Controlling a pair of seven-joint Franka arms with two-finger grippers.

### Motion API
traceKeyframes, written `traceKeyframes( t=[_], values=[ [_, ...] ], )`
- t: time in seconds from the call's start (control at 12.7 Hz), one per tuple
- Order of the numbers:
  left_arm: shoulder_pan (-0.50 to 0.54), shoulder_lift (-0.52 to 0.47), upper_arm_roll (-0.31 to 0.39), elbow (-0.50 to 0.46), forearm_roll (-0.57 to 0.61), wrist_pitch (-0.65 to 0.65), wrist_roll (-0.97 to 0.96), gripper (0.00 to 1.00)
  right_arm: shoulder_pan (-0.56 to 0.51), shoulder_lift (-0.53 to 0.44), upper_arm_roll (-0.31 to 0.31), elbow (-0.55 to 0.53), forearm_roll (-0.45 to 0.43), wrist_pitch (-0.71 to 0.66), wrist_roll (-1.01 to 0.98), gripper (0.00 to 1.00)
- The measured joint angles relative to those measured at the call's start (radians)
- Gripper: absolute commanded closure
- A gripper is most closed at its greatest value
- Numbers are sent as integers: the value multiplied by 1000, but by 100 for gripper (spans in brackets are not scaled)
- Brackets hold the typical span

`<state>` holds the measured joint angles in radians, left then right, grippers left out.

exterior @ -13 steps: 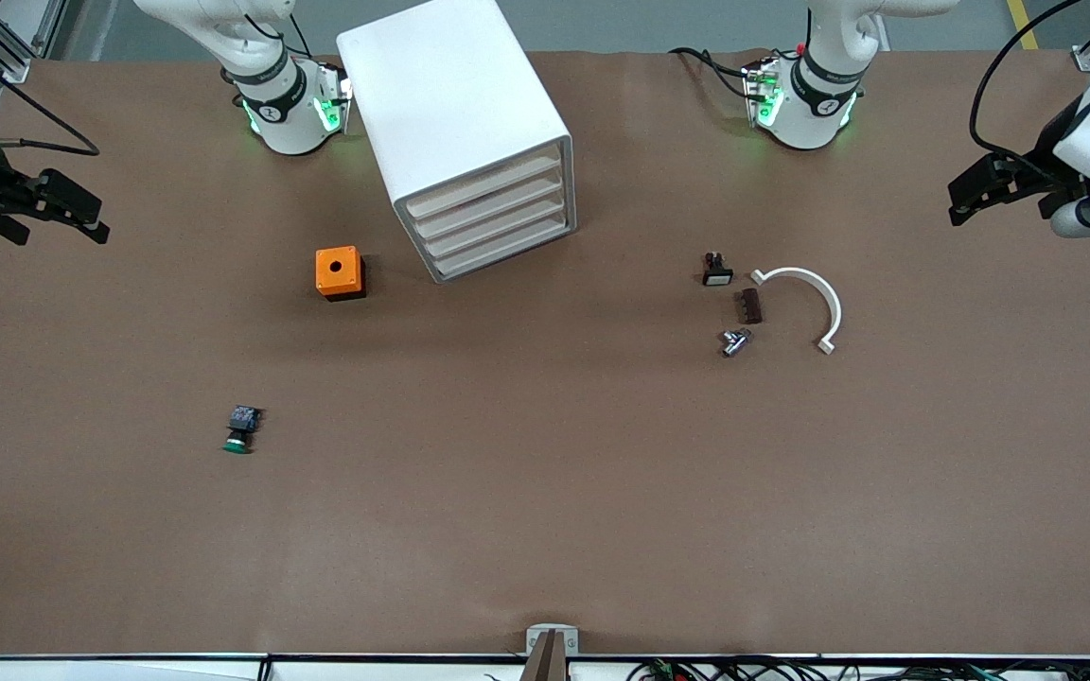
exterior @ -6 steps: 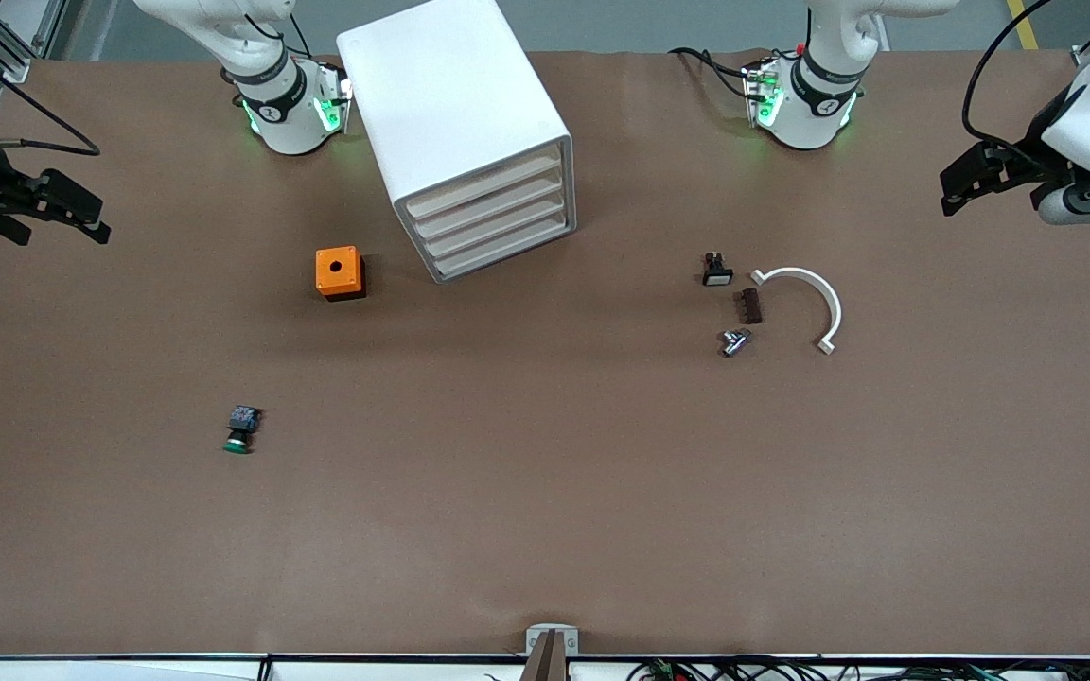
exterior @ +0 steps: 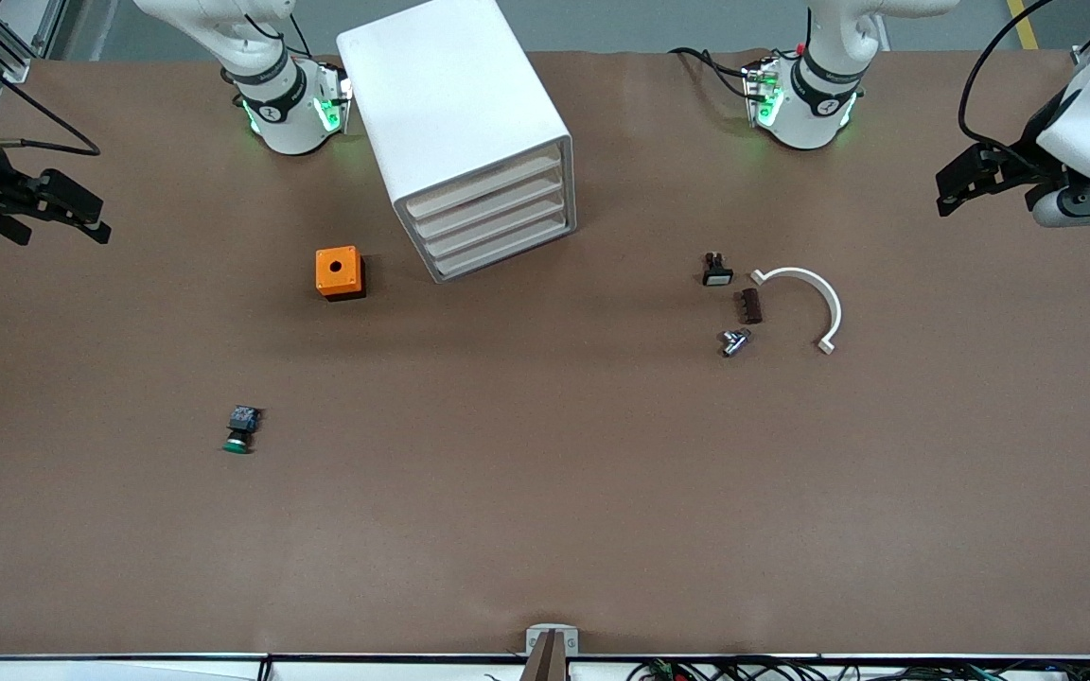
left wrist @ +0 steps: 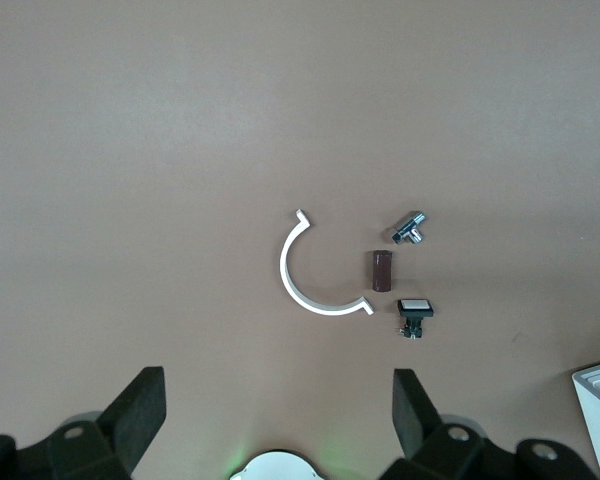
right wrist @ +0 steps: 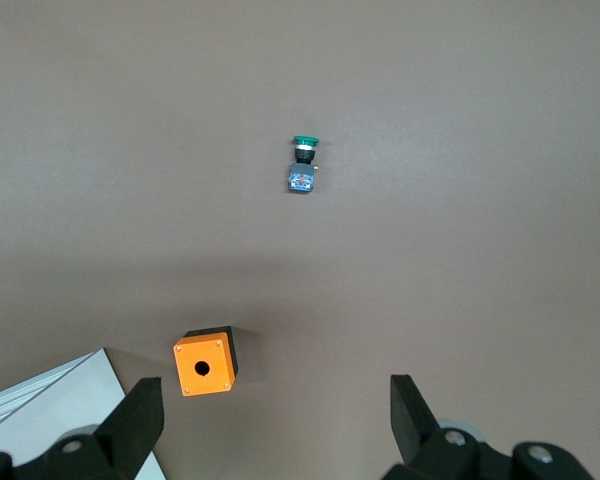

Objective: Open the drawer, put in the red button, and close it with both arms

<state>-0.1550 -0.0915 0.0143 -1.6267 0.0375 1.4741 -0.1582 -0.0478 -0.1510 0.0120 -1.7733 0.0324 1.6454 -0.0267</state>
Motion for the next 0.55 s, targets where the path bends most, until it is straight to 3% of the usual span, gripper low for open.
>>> traceKeyframes(
  t=[0.55],
  values=[
    [3,0,7,15,-1,1,1,0,0,-1,0,0,-10,1,-1,0]
  ],
)
